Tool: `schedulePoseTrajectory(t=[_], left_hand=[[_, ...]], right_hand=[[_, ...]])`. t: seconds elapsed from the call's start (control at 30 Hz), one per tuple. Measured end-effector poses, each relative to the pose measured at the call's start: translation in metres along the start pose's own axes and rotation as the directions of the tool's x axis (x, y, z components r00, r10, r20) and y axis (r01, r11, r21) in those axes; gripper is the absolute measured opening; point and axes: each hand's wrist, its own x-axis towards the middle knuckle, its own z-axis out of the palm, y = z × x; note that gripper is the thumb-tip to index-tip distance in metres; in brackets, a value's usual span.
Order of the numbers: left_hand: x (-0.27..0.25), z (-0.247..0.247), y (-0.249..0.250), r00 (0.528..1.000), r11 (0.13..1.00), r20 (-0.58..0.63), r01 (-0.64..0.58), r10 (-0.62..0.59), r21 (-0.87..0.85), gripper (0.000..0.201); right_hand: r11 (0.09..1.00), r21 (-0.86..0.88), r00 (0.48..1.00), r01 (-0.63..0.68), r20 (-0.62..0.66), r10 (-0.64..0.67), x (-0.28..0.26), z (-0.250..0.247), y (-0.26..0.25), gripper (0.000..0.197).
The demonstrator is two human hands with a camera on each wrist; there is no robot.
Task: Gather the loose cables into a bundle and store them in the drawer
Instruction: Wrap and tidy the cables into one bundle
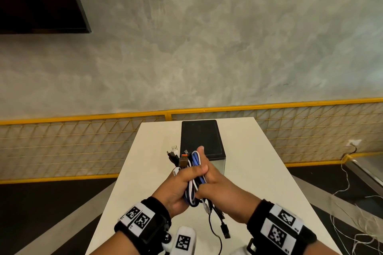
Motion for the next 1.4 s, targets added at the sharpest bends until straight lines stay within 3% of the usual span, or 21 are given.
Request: schedulePoseTrajectory(t=[0.13,0.2,0.27,0.33,0.47,0.53,0.6,0.67,0.73,0.8,0.87,0.93,1.03,1.2,1.4], left_hand=[[0.001,0.002,0.003,0.998,0.998,-0.015,-0.054,0.054,0.009,0.056],[0.0,0.005,0.004,0.997,0.997,-0.021,-0.076,0.077,0.03,0.034],[-0.001,0.007,0.002,0.994,0.996,-0.056,-0.09,0.092,0.027,0.02],[0.0,0.008,0.0,0.988,0.992,-0.099,-0.118,0.121,0.035,0.025],[0.0,0.013,0.002,0.984,0.992,-0.132,-0.108,0.115,0.063,0.024],[-0.002,0.016,0.008,0.988,0.995,-0.12,-0.096,0.1,0.04,0.015],[-0.002,0.012,0.014,0.984,0.993,-0.139,-0.119,0.115,-0.017,0.016],[-0.002,0.006,0.021,0.974,0.988,-0.177,-0.151,0.142,-0.04,0.021],[-0.002,0.002,0.028,0.968,0.981,-0.177,-0.19,0.179,-0.047,0.021],[-0.004,0.001,0.036,0.967,0.974,-0.152,-0.216,0.205,-0.062,0.022],[-0.003,0.0,0.043,0.969,0.973,-0.13,-0.219,0.208,-0.076,0.025],[-0.005,-0.005,0.049,0.977,0.98,-0.119,-0.188,0.179,-0.069,0.028],[-0.011,-0.013,0.054,0.994,0.997,-0.07,-0.081,0.082,0.016,0.029],[-0.023,-0.019,0.05,0.997,0.951,-0.01,0.082,-0.083,0.299,0.034],[-0.024,-0.014,0.041,0.999,0.795,-0.039,0.014,0.012,0.606,0.033]], right_hand=[[0.996,0.072,0.998,0.043,0.037,-0.046,-0.006,-0.007,-0.009,0.112],[0.988,0.138,0.996,0.066,0.049,-0.073,-0.01,-0.007,-0.015,0.111],[0.995,0.0,0.994,0.1,0.046,-0.1,-0.009,-0.007,-0.013,0.107],[0.986,-0.129,0.993,0.101,0.068,-0.092,-0.007,-0.007,-0.013,0.098],[0.962,0.203,0.979,0.184,0.052,-0.198,-0.01,-0.007,-0.009,0.092],[0.905,0.343,0.967,0.253,-0.061,-0.247,-0.013,-0.006,-0.007,0.088],[0.884,0.381,0.958,0.271,-0.201,-0.206,-0.013,-0.009,0.001,0.084],[0.924,0.35,0.976,0.158,-0.198,-0.091,-0.014,-0.016,0.01,0.079],[0.964,0.26,0.997,-0.053,-0.038,0.065,-0.017,-0.019,0.02,0.066],[0.96,0.195,0.978,-0.2,0.09,0.186,-0.021,-0.015,0.031,0.045],[0.961,0.133,0.966,-0.244,0.12,0.229,-0.025,-0.011,0.04,0.029],[0.975,0.063,0.974,-0.211,0.097,0.205,-0.03,-0.013,0.045,0.025],[0.989,-0.071,0.991,-0.133,0.009,0.134,-0.032,-0.02,0.043,0.021],[0.998,-0.054,0.994,-0.024,-0.107,0.018,-0.032,-0.034,0.02,0.018],[0.995,-0.01,0.983,0.095,-0.157,-0.095,-0.03,-0.033,0.003,0.013]])
